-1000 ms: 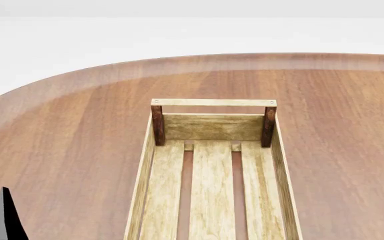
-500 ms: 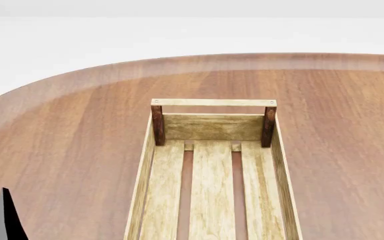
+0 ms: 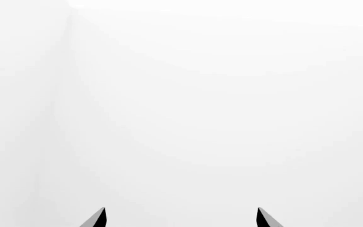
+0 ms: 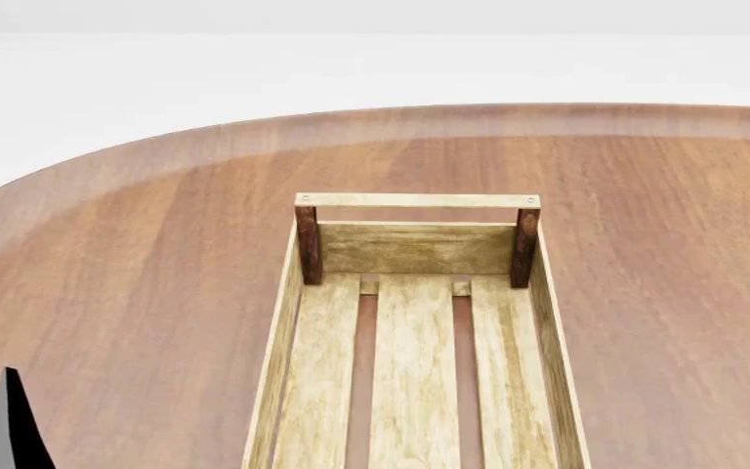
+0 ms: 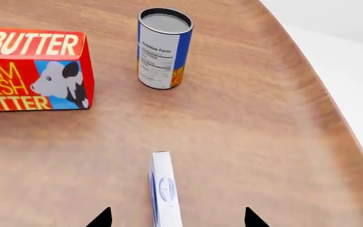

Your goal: Pick up the cream cheese and put it in the tray.

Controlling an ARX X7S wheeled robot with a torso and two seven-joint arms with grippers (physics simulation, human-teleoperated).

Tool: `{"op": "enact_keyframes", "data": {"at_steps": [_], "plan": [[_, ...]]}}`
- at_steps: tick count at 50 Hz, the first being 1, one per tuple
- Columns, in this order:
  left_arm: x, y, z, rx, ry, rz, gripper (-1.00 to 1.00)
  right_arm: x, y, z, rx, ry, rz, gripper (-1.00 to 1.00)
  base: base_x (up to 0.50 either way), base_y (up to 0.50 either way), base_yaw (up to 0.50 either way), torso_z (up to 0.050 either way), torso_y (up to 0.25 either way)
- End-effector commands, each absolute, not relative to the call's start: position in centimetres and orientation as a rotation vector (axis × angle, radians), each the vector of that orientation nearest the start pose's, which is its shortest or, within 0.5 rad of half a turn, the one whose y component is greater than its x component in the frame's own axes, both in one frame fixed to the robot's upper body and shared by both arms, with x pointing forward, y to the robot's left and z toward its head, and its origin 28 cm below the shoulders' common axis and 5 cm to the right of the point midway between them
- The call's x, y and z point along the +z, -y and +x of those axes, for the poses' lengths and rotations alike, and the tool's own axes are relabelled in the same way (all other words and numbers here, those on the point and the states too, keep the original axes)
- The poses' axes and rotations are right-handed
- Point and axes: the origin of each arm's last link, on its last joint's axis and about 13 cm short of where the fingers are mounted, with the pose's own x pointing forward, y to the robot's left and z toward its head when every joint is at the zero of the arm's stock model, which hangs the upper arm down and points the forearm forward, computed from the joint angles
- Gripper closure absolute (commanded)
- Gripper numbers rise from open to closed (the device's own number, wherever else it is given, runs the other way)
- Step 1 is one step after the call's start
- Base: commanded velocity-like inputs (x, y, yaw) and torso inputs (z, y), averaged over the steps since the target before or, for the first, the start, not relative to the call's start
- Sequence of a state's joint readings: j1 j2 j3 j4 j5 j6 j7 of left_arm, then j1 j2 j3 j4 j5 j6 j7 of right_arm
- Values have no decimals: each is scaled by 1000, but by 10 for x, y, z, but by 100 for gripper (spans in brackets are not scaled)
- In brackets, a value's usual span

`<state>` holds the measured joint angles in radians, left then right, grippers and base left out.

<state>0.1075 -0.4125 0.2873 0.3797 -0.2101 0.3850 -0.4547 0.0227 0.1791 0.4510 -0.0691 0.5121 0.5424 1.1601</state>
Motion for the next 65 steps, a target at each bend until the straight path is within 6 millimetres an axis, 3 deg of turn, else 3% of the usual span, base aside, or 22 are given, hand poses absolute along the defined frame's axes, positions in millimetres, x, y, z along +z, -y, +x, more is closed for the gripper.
{"op": "enact_keyframes", "data": {"at_steps": [1, 65], "plan": [[90, -218, 176, 28, 538, -75, -100, 19, 211, 191, -1441, -522, 218, -100, 0, 0, 0, 0, 0], [88, -218, 175, 32, 533, -76, -100, 0, 220, 197, -1393, -608, 284, -100, 0, 0, 0, 0, 0]]}}
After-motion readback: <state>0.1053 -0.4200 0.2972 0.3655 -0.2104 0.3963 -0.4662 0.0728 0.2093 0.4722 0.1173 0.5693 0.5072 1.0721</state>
